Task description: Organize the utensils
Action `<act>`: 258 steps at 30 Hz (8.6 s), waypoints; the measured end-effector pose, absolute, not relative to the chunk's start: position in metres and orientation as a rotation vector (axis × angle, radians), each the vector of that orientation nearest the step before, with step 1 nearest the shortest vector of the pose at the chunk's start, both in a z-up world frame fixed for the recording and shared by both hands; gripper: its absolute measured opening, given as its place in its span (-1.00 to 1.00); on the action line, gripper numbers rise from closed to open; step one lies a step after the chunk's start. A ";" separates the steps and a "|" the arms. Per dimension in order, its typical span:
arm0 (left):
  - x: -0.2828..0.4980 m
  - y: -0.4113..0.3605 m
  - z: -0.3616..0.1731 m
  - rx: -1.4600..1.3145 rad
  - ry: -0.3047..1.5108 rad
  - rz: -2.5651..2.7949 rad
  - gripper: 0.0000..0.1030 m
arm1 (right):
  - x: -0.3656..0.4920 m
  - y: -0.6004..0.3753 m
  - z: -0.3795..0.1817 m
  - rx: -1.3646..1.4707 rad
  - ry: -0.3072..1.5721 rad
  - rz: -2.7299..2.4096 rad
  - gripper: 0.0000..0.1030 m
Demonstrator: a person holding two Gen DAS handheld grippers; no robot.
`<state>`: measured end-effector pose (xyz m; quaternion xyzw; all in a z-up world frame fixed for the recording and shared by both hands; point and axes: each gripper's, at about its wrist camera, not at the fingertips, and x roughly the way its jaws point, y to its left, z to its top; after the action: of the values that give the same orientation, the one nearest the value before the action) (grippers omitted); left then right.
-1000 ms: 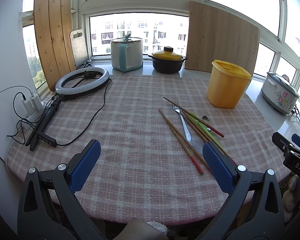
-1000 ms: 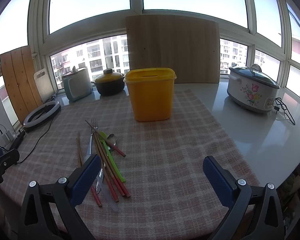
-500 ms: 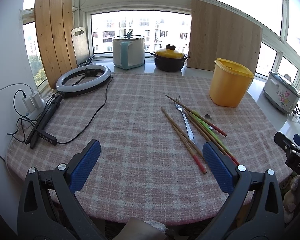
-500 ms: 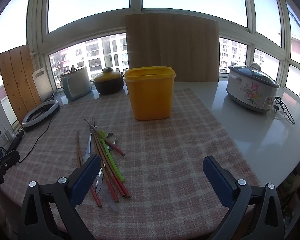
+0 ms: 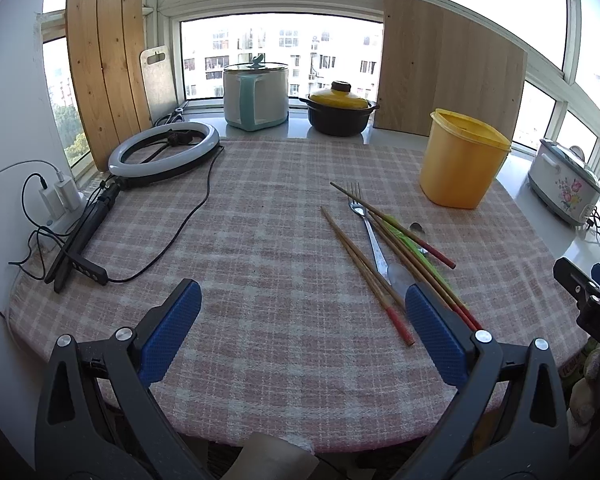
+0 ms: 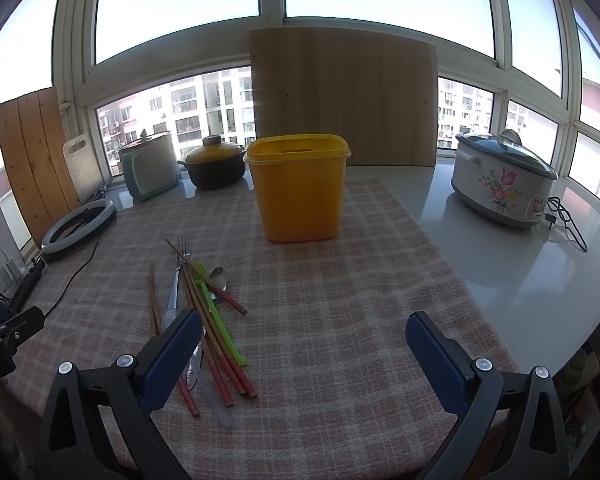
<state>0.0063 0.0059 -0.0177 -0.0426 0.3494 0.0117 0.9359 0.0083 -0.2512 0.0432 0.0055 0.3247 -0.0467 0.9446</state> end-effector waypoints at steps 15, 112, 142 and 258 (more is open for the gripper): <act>0.024 0.016 -0.033 -0.124 0.754 -0.153 1.00 | 0.036 -0.271 0.026 -0.018 0.691 0.024 0.99; 0.218 -0.005 -0.104 -0.282 1.271 -0.149 -0.74 | 0.299 -0.113 -0.069 -0.302 1.414 0.607 -0.80; 0.238 0.027 -0.093 -0.467 1.215 -0.165 -0.90 | 0.291 -0.147 -0.035 -0.180 1.334 0.612 -0.93; 0.223 -0.035 0.047 -0.203 0.789 -0.421 -0.23 | 0.192 -0.345 0.127 0.079 0.696 0.335 0.99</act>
<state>0.2232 -0.0351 0.0475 -0.0981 0.3810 -0.2034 0.8966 0.1915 -0.3454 0.1273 0.0384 0.3392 0.1635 0.9256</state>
